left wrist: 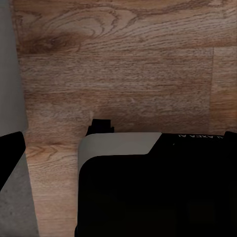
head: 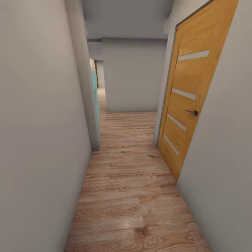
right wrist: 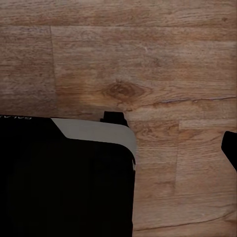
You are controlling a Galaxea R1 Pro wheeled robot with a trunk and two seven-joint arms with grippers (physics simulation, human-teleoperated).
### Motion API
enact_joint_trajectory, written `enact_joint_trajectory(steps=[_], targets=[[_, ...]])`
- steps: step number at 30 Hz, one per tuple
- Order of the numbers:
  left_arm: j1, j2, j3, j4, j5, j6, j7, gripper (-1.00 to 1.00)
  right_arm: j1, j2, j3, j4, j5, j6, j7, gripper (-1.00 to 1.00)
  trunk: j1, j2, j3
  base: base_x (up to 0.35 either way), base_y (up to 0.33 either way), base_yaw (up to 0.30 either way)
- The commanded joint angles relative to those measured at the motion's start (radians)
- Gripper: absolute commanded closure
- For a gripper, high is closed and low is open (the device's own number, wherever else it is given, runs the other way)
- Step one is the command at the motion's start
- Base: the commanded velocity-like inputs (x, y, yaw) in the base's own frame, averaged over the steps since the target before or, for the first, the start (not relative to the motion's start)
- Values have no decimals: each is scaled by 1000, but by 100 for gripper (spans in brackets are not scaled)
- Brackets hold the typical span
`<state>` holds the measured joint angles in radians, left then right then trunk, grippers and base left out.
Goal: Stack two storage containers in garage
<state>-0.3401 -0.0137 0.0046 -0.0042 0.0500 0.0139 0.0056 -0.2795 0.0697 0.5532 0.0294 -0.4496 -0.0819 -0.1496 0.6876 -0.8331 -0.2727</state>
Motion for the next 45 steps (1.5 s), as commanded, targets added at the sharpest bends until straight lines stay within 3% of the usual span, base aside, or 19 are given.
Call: enact_joint_trajectory(steps=[1, 20, 45], targets=[[0, 0, 0, 0, 5, 1, 1, -100, -1, 1, 8, 3, -10, -6, -1, -100, 0, -1, -1, 0, 0, 3], [0, 0, 0, 0, 5, 2, 1, -100, -1, 0, 10, 3, -9, -6, 8, -100, 0, -1, -1, 5, 0, 0], [0, 1, -1, 0, 4, 3, 1, -100, -1, 1, 11, 3, -8, -7, 8, -100, 0, -1, -1, 310, 0, 0]])
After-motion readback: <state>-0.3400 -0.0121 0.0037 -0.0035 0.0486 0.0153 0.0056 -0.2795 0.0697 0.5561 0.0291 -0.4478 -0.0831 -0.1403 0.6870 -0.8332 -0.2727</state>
